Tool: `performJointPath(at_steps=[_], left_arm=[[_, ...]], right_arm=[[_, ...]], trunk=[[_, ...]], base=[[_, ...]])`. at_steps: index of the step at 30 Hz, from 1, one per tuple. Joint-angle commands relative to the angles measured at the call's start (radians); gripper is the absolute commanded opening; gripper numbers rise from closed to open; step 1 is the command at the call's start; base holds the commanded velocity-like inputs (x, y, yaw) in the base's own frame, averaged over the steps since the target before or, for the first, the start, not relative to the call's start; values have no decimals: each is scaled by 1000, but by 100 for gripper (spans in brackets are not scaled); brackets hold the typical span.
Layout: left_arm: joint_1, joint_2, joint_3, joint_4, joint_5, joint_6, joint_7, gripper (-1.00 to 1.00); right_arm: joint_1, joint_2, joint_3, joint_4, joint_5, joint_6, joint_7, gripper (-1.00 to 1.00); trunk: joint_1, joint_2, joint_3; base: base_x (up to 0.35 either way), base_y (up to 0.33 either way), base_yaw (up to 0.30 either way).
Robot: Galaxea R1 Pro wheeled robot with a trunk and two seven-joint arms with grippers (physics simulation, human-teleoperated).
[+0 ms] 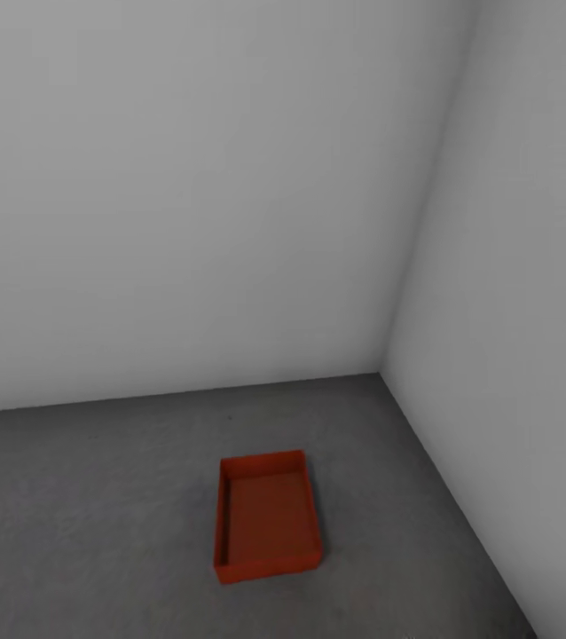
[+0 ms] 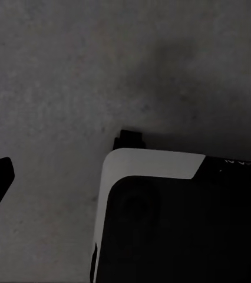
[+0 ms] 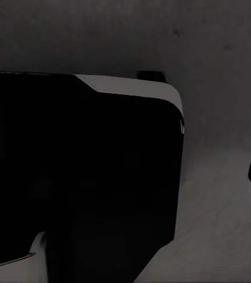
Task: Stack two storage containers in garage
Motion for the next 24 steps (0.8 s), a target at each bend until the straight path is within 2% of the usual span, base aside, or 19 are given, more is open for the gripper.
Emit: performJointPath(at_steps=[1, 15, 24], left_arm=[[0, 0, 1, 0, 10, 2, -4, 100], [20, -4, 1, 0, 9, 2, -5, 100], [21, -4, 1, 0, 10, 2, -6, 100]], right_arm=[[-1, 0, 8, 0, -9, -2, -3, 100], [-1, 1, 8, 0, -13, -2, -3, 100], [-1, 2, 9, 0, -11, -2, -3, 100]], trunk=[[0, -1, -1], [0, -1, 0], [0, -1, 5]], base=[[0, 0, -289], [0, 0, -292], [0, 0, -58]])
